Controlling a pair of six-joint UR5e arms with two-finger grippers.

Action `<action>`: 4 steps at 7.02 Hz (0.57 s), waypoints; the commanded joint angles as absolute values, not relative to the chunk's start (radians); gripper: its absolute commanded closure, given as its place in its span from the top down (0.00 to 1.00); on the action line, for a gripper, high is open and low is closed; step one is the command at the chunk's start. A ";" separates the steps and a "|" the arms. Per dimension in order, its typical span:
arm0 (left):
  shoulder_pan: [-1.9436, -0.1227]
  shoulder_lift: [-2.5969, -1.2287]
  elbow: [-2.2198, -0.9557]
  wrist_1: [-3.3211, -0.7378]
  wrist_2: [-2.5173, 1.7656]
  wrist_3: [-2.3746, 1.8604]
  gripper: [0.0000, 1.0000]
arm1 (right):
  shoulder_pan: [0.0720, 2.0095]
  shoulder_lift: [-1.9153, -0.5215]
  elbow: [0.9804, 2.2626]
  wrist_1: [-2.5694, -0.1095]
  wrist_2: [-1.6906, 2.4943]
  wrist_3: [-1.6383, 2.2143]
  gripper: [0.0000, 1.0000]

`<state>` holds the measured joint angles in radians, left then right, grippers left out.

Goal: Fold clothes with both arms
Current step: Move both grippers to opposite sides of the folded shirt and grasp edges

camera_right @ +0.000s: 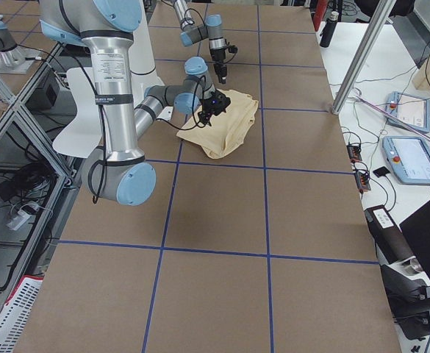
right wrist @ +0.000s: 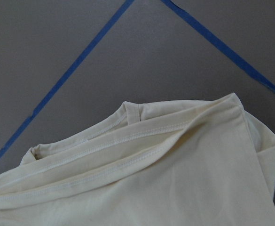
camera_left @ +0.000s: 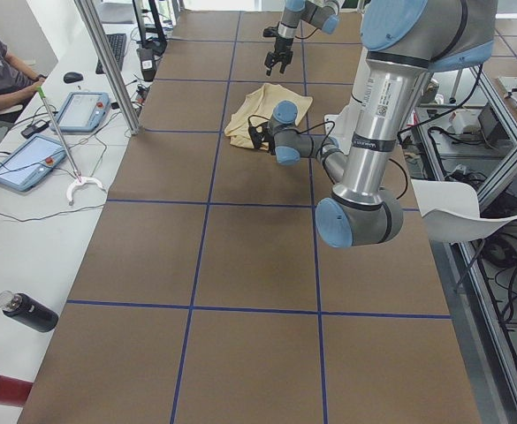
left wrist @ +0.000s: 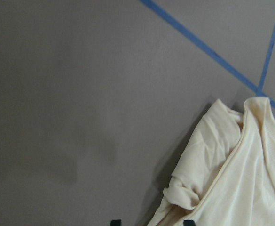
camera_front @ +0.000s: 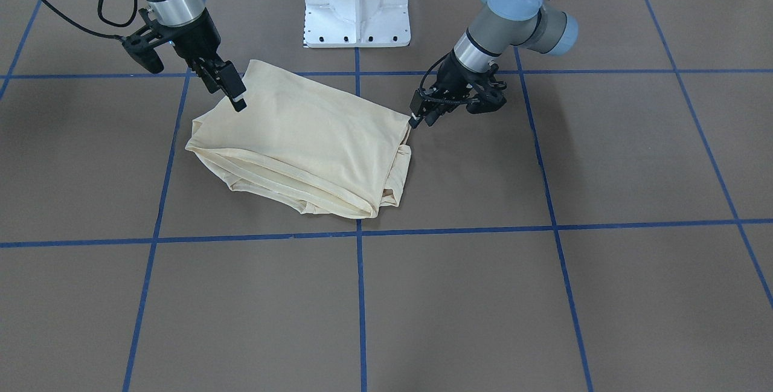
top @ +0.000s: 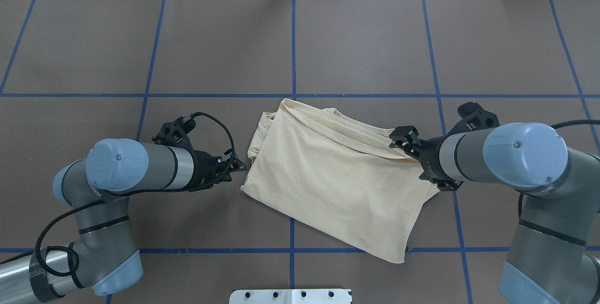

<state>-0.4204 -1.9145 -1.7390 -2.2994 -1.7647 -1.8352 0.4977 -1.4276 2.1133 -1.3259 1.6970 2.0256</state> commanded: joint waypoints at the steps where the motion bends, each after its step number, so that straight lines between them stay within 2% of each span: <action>1: -0.375 -1.933 -1.729 -2.266 -1.732 -1.839 0.54 | 0.515 -1.390 2.047 -1.325 1.695 1.982 1.00; 4: -0.371 -1.940 -1.709 -2.264 -1.721 -1.839 0.54 | 0.517 -1.384 2.016 -1.324 1.695 1.967 1.00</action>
<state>-0.3731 -1.9348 -1.7214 -2.2651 -1.7231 -1.8392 0.5162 -1.3886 2.0276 -1.3240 1.6951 1.9745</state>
